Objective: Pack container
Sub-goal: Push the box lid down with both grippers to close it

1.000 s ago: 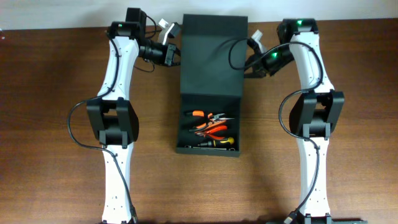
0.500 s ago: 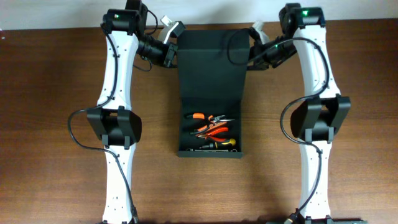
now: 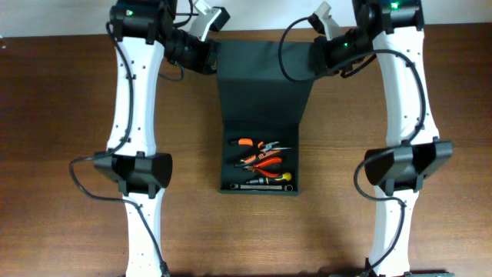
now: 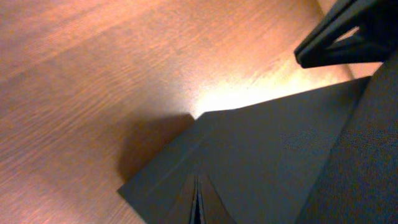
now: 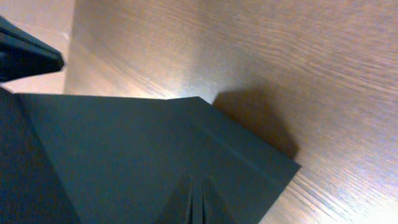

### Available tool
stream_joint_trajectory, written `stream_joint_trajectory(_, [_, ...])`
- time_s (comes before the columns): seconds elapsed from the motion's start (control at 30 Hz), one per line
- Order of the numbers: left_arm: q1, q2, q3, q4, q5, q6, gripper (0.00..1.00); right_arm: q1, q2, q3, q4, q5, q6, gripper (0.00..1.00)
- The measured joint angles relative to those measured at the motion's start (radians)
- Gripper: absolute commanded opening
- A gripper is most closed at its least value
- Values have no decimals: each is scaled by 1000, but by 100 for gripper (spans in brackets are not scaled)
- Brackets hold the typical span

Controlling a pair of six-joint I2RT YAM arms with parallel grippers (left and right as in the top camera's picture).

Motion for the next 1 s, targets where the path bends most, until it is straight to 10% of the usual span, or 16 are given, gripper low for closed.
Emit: stream_joint_trajectory(1.0, [-117, -76, -233, 1, -212, -53, 2, 89, -85, -238, 0, 260, 35, 18])
